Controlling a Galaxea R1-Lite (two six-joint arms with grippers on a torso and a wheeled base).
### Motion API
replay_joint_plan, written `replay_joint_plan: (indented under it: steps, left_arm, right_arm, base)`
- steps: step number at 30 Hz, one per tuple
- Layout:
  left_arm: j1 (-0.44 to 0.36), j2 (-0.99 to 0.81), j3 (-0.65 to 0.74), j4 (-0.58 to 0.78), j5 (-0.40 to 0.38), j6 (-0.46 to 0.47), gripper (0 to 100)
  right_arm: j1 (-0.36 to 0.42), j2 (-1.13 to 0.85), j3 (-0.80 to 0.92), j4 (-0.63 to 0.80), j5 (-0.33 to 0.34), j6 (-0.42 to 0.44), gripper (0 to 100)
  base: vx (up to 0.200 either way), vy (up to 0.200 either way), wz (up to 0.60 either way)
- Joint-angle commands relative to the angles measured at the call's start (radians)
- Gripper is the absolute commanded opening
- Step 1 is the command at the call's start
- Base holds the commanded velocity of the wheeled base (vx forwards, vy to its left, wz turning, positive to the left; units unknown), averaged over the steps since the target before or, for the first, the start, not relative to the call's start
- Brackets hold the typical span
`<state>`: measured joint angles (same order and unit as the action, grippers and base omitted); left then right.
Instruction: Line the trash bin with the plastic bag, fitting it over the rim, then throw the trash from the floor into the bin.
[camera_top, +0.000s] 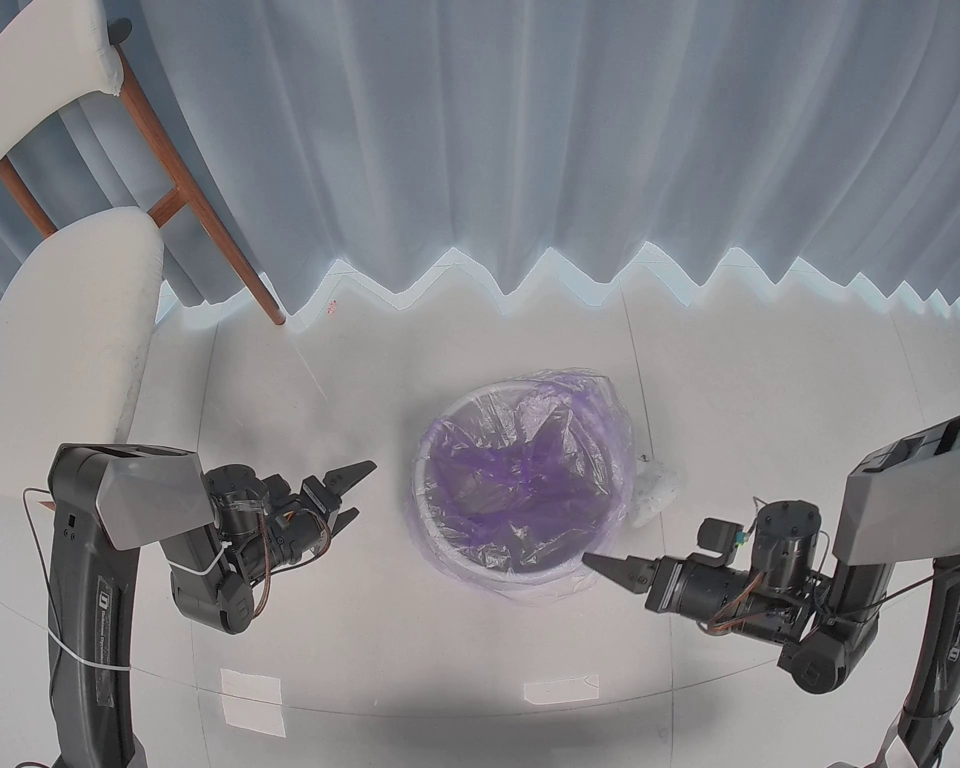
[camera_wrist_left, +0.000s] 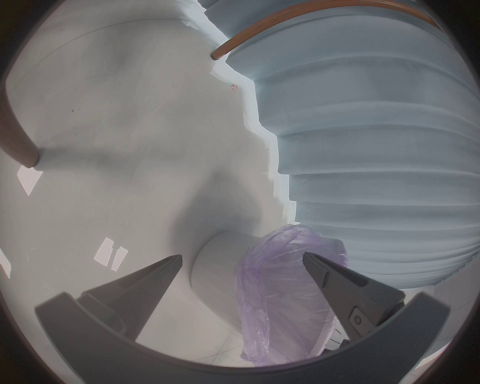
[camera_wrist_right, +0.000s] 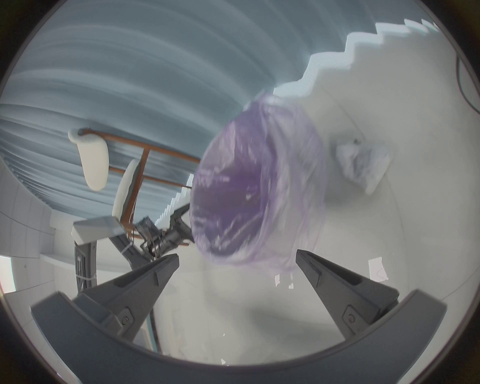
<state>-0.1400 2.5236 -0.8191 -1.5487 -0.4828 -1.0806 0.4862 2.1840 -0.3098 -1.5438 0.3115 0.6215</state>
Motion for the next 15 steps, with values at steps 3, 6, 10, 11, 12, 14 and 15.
replay_joint_plan:
  steps: [3,6,10,11,12,14,15]
  left_arm:
    - [0.003,0.032,-0.018,-0.001,-0.002,0.001,100]
    - [0.003,0.032,-0.02,-0.001,-0.005,0.001,100]
    - [0.003,0.034,-0.023,-0.001,-0.005,0.001,100]
    - [0.003,0.034,-0.021,-0.001,-0.005,0.001,100]
    - [0.003,0.034,-0.021,-0.001,-0.005,0.001,100]
    - [0.002,0.034,-0.021,-0.001,-0.005,0.002,100]
    - [0.002,0.034,-0.021,-0.001,0.001,0.005,100]
  right_arm:
    - [-0.205,0.019,-0.261,0.185,-0.175,-0.029,100]
    - [-0.21,0.005,-0.334,0.275,-0.2,-0.029,100]
    - [-0.224,0.003,-0.479,0.458,-0.216,-0.028,100]
    - [-0.225,0.008,-0.514,0.504,-0.227,-0.028,100]
    - [-0.227,0.013,-0.554,0.557,-0.241,-0.028,100]
    - [-0.224,0.039,-0.623,0.643,-0.272,-0.046,100]
    - [-0.221,0.056,-0.65,0.665,-0.285,-0.069,100]
  base:
    - [-0.2,-0.2,0.0]
    - [-0.2,-0.2,0.0]
    - [-0.2,-0.2,0.0]
    - [-0.2,-0.2,0.0]
    - [-0.2,-0.2,0.0]
    - [-0.2,-0.2,0.0]
    - [-0.2,-0.2,0.0]
